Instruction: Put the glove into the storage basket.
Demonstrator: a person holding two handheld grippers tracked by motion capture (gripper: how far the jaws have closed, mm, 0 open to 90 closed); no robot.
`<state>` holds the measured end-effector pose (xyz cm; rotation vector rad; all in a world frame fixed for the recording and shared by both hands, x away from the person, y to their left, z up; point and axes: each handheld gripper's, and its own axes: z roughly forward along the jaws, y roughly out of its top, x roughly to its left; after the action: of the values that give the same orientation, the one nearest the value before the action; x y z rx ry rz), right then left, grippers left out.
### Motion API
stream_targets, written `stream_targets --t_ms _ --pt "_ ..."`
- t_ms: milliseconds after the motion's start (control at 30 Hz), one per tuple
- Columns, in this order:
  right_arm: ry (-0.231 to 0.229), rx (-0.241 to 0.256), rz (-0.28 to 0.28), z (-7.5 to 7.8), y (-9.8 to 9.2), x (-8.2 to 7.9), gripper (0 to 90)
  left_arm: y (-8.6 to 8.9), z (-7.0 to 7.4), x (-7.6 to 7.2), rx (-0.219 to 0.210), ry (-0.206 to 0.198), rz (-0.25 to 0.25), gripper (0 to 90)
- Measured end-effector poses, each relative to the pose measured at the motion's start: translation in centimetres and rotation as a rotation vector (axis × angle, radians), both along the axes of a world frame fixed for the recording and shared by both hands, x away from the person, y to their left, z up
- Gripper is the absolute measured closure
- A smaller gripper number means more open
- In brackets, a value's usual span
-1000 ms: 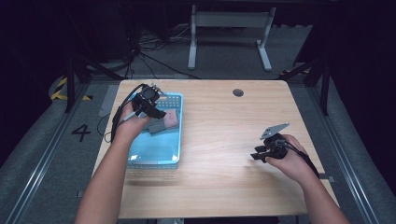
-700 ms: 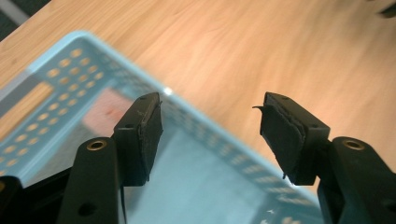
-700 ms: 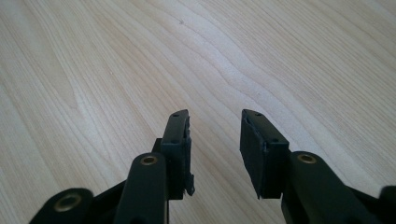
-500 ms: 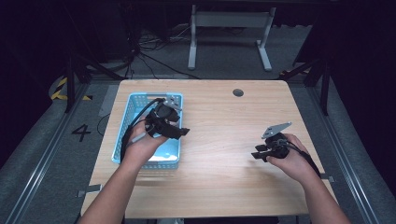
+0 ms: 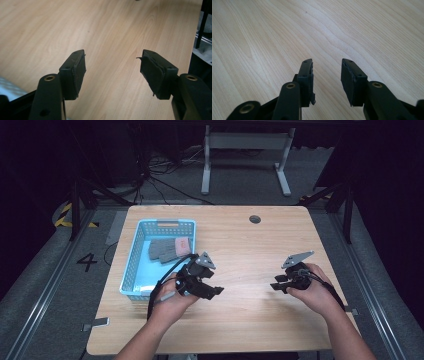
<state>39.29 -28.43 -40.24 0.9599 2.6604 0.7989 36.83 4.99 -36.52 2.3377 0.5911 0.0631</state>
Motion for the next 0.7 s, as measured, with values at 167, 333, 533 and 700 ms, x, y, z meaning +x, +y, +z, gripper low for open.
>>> stream_targets --t_ms 167,333,533,700 --pt "0.007 0.000 -0.004 -0.3 0.0 0.1 62.4 -1.0 -2.6 -1.3 -0.061 0.023 0.041 36.2" --pt "0.012 -0.003 -0.004 -0.5 0.0 0.1 62.2 -2.0 -4.4 -2.5 -0.034 -0.055 0.086 34.6" --pt "0.019 -0.006 -0.012 -0.8 -0.1 0.3 62.0 -3.7 -7.0 -3.5 -0.004 -0.045 0.033 35.4" --pt "0.029 -0.006 -0.009 -1.0 0.1 0.3 61.3 -4.2 -7.7 -3.3 0.000 -0.004 0.003 36.1"
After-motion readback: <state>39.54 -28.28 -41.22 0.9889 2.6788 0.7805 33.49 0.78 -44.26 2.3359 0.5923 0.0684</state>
